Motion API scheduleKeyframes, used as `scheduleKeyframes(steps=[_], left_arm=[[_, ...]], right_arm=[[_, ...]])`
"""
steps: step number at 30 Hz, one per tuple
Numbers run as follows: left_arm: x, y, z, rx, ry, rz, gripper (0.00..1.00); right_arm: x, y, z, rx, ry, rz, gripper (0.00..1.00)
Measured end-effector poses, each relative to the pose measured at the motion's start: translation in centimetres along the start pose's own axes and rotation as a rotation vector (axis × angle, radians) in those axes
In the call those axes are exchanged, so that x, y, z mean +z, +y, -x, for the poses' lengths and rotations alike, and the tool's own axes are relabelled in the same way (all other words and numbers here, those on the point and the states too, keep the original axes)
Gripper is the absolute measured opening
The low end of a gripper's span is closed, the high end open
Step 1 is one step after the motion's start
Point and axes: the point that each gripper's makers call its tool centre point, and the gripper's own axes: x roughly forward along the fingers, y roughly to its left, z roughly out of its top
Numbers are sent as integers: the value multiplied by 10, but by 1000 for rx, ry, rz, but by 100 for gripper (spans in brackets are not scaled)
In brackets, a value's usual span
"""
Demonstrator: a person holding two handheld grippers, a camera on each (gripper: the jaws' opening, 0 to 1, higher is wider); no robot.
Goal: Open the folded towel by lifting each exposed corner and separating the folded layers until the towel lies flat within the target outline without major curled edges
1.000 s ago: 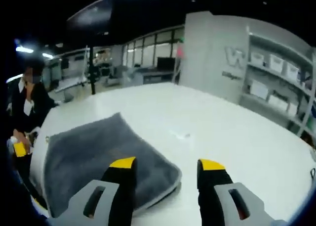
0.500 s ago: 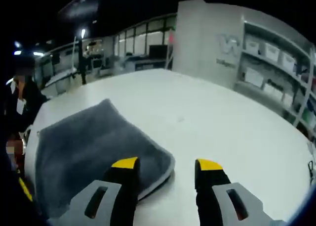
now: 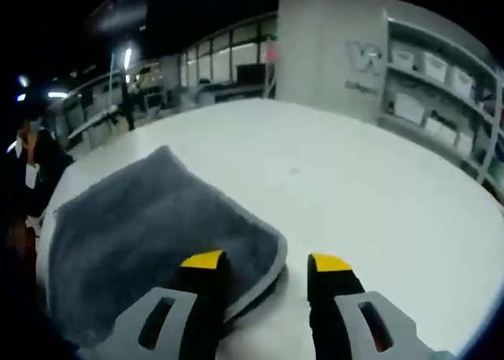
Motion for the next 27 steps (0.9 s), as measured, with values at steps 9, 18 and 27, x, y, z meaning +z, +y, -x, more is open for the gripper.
scheduleKeyframes(steps=[9,18,27], left_arm=[[0,-6,0,-28,-4,27,2],[3,6,5,5,-50,55,3],[6,-11,7,-128,-89,134,2]], right_arm=[[-4,8,-2,-28,7,26,7],[5,18,3,-6,-28,44,0],[7,23,4,40,-38,22,0]])
